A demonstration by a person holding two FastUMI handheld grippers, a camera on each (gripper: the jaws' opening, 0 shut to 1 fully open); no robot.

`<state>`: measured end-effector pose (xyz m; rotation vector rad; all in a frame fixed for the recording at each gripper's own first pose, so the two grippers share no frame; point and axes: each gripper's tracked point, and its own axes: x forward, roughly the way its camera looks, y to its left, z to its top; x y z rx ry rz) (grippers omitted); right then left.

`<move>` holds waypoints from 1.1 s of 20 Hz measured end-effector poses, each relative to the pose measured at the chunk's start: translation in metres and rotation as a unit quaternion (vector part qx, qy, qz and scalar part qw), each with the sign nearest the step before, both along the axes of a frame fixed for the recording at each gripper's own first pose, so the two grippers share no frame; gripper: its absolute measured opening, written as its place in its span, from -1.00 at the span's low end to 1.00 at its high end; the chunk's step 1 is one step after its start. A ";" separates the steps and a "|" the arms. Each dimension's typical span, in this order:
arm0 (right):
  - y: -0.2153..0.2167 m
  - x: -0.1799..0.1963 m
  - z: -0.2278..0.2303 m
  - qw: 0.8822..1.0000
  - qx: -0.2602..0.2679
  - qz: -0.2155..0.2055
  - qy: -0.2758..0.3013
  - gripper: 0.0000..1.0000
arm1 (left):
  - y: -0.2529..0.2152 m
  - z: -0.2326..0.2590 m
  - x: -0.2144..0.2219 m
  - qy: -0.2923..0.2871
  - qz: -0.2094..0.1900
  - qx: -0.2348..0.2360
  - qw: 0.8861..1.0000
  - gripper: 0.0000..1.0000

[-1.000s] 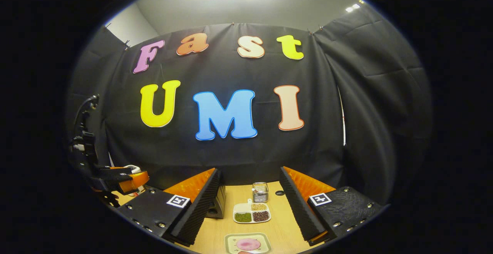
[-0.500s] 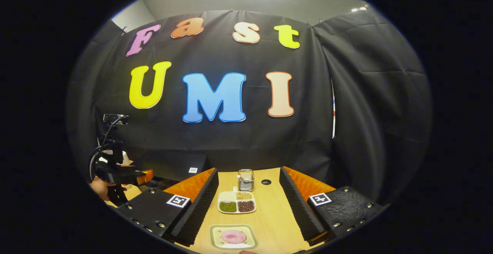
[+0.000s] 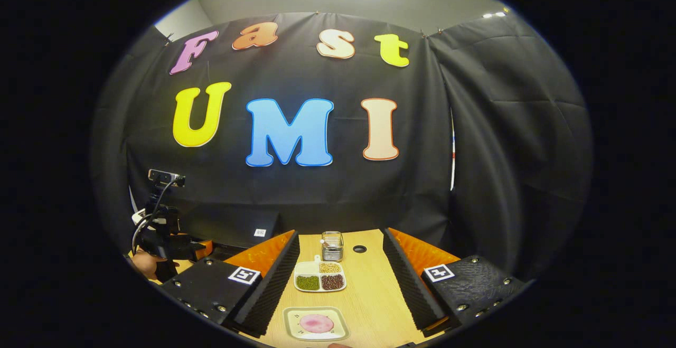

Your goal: Open the electric oven with the left hand, put the food in, and close the electric oven.

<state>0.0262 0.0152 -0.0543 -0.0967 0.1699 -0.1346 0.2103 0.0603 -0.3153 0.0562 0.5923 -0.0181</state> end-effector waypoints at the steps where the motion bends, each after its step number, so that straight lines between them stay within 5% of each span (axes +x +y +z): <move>1: 0.002 0.000 0.000 1.000 0.000 0.002 0.001 0.94 | 0.000 -0.001 -0.004 -0.001 -0.001 0.001 1.000 1.00; 9: 0.010 -0.004 -0.001 1.000 0.005 0.019 0.000 0.94 | 0.000 -0.009 -0.046 0.011 -0.002 0.001 1.000 1.00; 10: 0.009 -0.005 -0.002 1.000 0.006 0.020 0.001 0.94 | 0.000 -0.012 -0.051 0.014 -0.001 -0.001 1.000 0.83; 22: 0.005 -0.020 -0.006 1.000 0.009 0.017 0.010 0.94 | 0.001 -0.053 -0.117 0.061 0.008 -0.019 0.998 1.00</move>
